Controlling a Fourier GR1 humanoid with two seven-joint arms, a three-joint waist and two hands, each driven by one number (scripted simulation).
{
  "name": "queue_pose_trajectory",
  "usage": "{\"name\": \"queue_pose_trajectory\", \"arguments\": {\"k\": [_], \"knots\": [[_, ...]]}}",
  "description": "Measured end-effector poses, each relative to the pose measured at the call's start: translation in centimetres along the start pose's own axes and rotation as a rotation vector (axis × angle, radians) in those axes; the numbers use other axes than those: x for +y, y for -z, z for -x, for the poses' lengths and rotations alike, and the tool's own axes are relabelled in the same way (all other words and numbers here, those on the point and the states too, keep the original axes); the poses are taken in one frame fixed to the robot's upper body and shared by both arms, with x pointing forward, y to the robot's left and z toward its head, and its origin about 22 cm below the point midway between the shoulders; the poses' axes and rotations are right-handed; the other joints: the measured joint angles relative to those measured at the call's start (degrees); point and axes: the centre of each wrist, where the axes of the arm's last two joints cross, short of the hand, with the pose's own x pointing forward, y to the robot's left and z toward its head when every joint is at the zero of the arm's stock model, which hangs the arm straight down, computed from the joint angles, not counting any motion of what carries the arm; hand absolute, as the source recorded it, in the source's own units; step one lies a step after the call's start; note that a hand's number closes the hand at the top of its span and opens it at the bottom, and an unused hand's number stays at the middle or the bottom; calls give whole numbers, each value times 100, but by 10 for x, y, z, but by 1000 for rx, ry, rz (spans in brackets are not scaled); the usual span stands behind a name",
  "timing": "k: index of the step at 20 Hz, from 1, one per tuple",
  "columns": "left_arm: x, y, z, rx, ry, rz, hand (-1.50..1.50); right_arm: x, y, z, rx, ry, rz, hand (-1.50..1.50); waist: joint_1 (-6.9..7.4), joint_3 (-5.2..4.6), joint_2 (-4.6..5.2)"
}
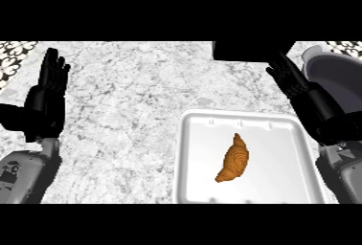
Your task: Pick the croissant from the tray and place it in the pot
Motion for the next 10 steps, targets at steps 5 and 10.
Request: {"name": "queue_pose_trajectory", "arguments": {"k": [5,10], "knots": [[17,-6,0,43,-5,-11,0,-21,-4,14,22,-141,137,150,-127,79,83],[16,-13,7,127,-28,23,0,-53,-25,42,120,-517,273,-150,-196,76,125]]}}
